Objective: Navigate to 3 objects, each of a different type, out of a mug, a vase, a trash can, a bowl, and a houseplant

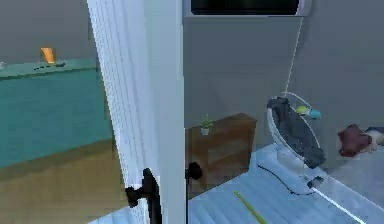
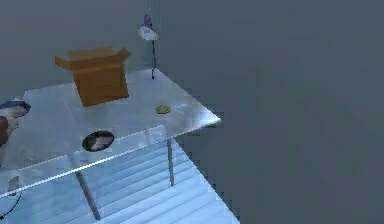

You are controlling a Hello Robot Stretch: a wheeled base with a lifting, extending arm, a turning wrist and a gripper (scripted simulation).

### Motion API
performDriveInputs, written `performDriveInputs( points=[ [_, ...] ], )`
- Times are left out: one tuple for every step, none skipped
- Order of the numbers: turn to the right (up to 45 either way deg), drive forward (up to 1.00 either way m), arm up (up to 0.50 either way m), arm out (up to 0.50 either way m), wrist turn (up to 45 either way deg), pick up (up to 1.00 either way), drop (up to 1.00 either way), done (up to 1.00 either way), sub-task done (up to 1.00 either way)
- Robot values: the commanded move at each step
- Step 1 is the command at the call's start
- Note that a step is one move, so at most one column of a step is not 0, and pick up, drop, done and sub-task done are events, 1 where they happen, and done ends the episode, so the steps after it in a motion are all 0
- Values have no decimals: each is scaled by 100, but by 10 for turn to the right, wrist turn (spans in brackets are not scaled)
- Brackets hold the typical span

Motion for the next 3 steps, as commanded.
performDriveInputs(
  points=[
    [450,0,0,0,0,0,0,0,0],
    [240,0,0,0,0,0,0,0,0],
    [0,10,0,0,0,0,0,0,0]
  ],
)
